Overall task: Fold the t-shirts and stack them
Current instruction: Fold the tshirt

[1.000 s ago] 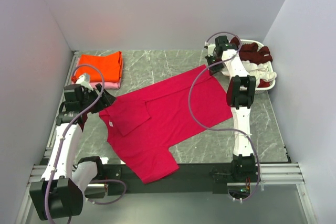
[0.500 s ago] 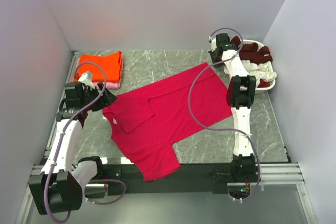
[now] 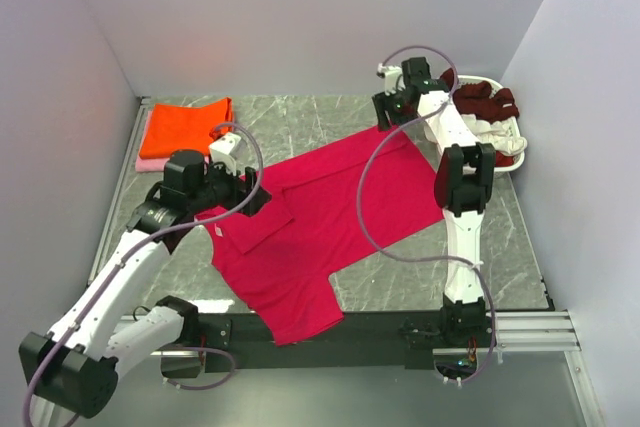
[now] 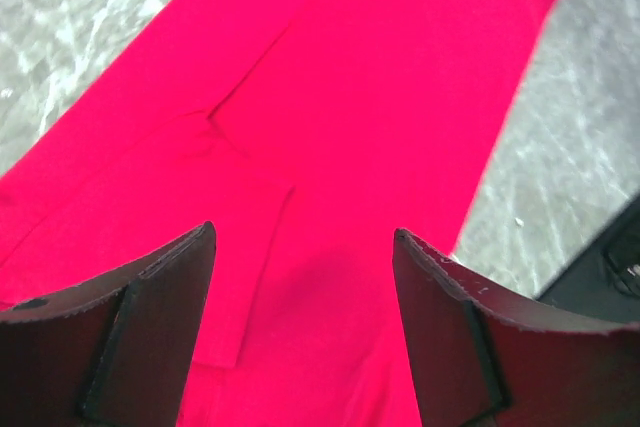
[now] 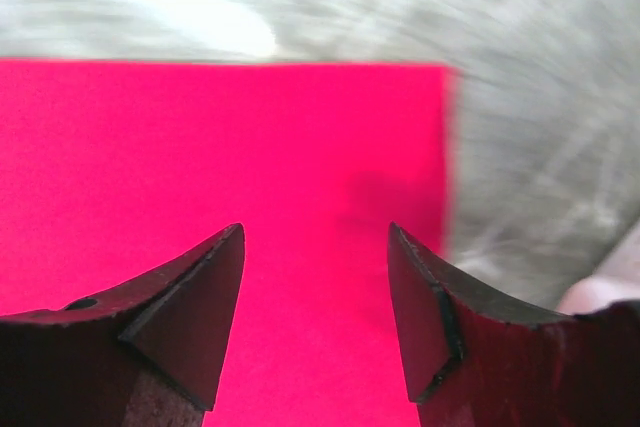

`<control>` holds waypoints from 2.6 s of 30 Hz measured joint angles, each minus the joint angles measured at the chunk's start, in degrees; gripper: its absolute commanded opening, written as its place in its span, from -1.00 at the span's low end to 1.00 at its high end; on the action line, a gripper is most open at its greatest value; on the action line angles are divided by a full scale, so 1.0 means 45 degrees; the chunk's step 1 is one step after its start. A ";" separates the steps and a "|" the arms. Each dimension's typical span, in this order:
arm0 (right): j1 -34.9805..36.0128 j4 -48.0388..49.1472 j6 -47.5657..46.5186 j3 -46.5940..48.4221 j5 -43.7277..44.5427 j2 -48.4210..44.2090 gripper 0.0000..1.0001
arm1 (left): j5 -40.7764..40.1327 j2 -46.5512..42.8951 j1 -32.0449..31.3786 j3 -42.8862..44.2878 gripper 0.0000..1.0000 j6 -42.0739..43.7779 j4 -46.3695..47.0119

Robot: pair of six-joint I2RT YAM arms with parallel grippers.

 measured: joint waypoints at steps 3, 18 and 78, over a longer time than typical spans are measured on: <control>0.0646 -0.0053 -0.0194 -0.0996 -0.1030 -0.1690 0.35 | 0.0223 -0.0325 -0.0461 0.0466 0.48 0.0034 -0.0559; 0.0797 0.0763 -0.3677 -1.1506 -0.7533 -1.2968 0.42 | -0.2108 0.0661 -0.9651 0.0767 -0.02 -0.5192 -0.4391; -0.3152 -0.1923 -0.8743 -1.5096 -0.8174 -1.4804 0.40 | -0.6222 0.6149 -1.5329 0.0350 -0.99 -0.8553 -0.6309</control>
